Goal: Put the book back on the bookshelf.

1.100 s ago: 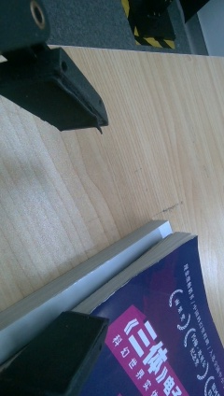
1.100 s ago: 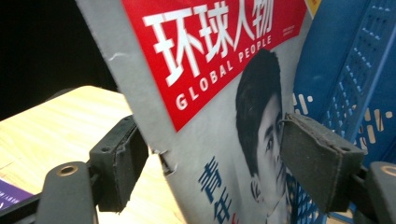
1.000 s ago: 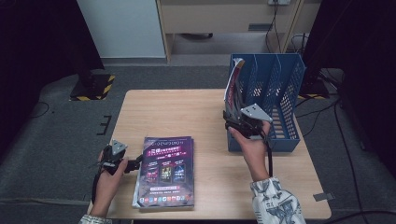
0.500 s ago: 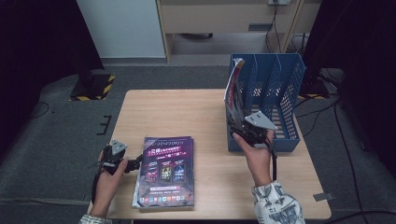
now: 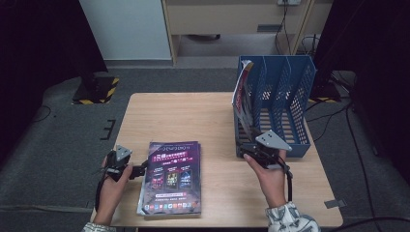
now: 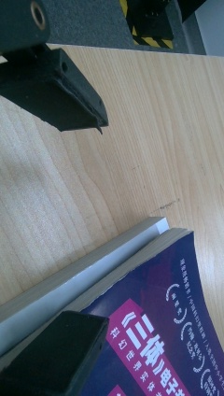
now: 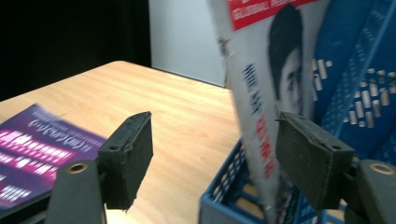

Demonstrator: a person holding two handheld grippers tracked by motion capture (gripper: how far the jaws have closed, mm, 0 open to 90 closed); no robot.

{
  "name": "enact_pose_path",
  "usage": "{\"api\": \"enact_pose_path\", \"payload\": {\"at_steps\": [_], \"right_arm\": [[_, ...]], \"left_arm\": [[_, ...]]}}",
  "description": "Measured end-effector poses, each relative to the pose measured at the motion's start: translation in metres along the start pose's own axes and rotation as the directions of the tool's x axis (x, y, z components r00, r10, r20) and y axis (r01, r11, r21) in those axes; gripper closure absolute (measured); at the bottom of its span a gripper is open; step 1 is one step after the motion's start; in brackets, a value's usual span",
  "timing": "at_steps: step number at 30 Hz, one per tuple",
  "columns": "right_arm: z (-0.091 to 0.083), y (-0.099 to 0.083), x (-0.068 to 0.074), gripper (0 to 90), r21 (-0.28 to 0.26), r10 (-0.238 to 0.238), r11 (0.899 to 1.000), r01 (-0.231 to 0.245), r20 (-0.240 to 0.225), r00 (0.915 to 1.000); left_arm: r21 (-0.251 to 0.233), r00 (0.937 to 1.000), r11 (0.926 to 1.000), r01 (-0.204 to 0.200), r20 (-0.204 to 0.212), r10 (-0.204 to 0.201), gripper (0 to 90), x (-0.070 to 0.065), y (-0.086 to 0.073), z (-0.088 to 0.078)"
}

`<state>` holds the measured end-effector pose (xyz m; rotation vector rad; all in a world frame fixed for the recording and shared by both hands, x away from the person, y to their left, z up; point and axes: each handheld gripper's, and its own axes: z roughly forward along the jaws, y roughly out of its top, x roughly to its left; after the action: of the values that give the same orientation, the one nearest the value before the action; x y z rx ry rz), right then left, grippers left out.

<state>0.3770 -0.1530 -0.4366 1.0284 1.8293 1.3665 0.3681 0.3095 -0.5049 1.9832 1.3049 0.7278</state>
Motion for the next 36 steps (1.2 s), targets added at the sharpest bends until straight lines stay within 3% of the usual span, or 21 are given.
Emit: {"api": "enact_pose_path", "payload": {"at_steps": [3,8,16,23,29,31,33,34,36], "right_arm": [[-0.002,-0.006,0.011,30.8,0.0,-0.049,0.999,0.049,-0.031,0.9983],[0.001,-0.009,0.027,30.1,0.003,-0.047,0.999,0.047,-0.102,0.9937],[0.012,-0.016,0.052,25.4,0.068,-0.078,0.994,0.091,-0.179,0.9807],[0.027,-0.029,0.078,21.0,0.132,-0.109,0.981,0.144,-0.245,0.9633],[0.033,-0.038,0.092,11.0,0.155,-0.109,0.975,0.156,-0.273,0.9558],[0.035,-0.04,0.095,11.7,0.164,-0.106,0.974,0.156,-0.28,0.9541],[0.036,-0.043,0.098,15.5,0.171,-0.106,0.973,0.156,-0.268,0.9576],[0.037,-0.044,0.1,15.5,0.177,-0.097,0.973,0.147,-0.261,0.9605],[0.04,-0.045,0.102,17.5,0.205,-0.057,0.971,0.119,-0.287,0.9561]], "left_arm": [[0.0,1.0,1.0,-0.001,0.001,0.001,4.6,0.0,0.0,0.0],[-0.002,1.0,1.0,0.002,0.002,-0.002,4.4,0.0,0.0,0.0],[-0.004,1.0,1.0,0.008,-0.002,-0.008,4.4,0.002,0.0,0.0],[-0.016,0.9996,0.9995,0.028,-0.002,-0.028,4.4,0.004,0.0,-0.004],[-0.053,0.9986,0.9973,0.051,0.019,-0.05,4.3,0.0,0.002,-0.013],[-0.064,0.9978,0.9964,0.057,0.038,-0.054,4.3,-0.004,0.004,-0.015],[-0.066,0.9968,0.9962,0.056,0.061,-0.052,4.5,-0.008,0.006,-0.016],[-0.063,0.9966,0.9965,0.054,0.066,-0.05,5.2,-0.01,0.007,-0.016],[-0.055,0.9963,0.9978,0.037,0.079,-0.032,6.0,-0.015,0.008,-0.014]]}}
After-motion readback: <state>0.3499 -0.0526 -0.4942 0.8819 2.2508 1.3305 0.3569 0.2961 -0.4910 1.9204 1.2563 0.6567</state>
